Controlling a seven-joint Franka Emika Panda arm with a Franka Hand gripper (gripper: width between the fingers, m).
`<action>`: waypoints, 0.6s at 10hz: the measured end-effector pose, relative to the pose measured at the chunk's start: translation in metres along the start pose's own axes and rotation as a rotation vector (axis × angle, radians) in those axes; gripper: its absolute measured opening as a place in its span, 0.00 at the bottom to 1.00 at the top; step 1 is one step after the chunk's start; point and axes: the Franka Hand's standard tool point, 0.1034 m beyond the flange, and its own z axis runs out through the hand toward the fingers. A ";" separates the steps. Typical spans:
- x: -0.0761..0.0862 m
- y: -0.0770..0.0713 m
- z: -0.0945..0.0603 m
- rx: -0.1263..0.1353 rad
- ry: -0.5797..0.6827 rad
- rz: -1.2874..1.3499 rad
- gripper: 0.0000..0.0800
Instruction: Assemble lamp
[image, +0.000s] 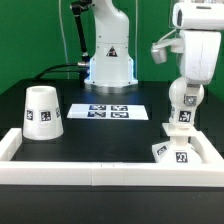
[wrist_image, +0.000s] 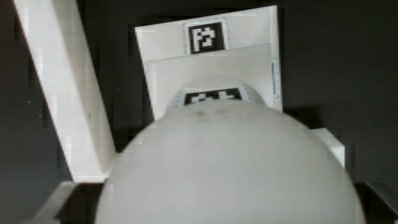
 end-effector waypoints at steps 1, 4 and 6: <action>0.000 0.000 0.000 0.000 0.000 0.008 0.72; -0.005 0.001 0.000 0.002 0.001 0.170 0.72; -0.005 0.001 0.001 0.002 0.001 0.368 0.72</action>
Offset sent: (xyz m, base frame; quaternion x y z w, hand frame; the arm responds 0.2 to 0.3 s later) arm -0.0029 -0.0159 0.0031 0.0195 0.0014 0.1364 0.9905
